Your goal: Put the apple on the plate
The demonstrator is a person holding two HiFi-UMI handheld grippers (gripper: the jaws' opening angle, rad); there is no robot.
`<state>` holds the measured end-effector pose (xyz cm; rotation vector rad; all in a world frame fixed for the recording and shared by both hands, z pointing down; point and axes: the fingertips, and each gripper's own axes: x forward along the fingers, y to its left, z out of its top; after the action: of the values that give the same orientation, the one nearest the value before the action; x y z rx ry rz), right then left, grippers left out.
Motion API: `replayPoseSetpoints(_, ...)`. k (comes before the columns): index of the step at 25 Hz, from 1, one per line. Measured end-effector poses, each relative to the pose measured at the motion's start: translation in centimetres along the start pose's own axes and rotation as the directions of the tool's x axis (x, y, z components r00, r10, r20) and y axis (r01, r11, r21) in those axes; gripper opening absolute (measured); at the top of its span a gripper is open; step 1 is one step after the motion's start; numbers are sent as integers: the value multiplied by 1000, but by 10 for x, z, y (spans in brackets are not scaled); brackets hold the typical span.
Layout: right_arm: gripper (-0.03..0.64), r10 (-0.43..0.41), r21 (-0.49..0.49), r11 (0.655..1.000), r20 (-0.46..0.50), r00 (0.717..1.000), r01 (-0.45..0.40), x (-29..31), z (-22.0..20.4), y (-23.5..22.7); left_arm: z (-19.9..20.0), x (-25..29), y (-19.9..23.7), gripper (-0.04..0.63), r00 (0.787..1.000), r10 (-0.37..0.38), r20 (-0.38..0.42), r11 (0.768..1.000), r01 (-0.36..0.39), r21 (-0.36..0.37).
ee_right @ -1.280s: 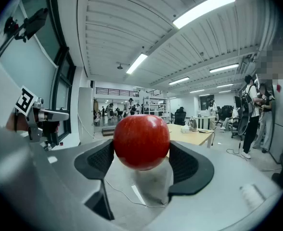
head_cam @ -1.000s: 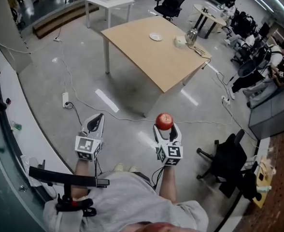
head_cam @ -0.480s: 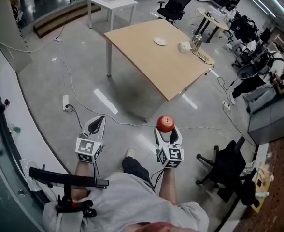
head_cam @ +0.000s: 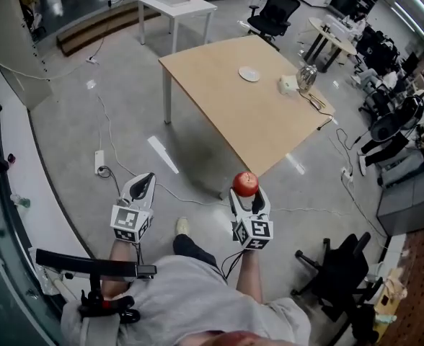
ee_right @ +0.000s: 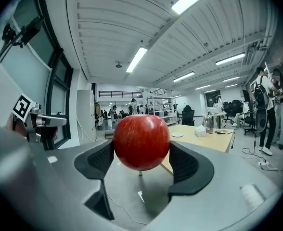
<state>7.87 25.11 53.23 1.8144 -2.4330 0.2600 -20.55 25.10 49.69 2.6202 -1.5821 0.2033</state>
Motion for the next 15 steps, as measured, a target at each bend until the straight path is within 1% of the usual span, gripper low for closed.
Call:
replayPoseSetpoints(3,364,4,17,1000,4,1000,-4,43,10,-18,10,43,16,20,1000,-1,-6,1000,1,-1)
replayPoseSetpoints(8,364,22,37,999,5,1000,-22,106,21,-47,33,113,31,20,1000,-13,-1,999,13,38)
replayPoseSetpoints(11,364,26,37,999,2,1000,-26,144,17,-63,32,152,42,20,1000,-15,-9,999,15,45)
replayPoseSetpoints(13,364,25,44,999,1,1000,-25,160,15,-70,30,170,48,20,1000,-17,-20,999,18,48)
replayPoseSetpoints(15,364,21,49,999,0,1000,-21,164,18,-75,34,178,46,20,999,-25,-24,998,27,49)
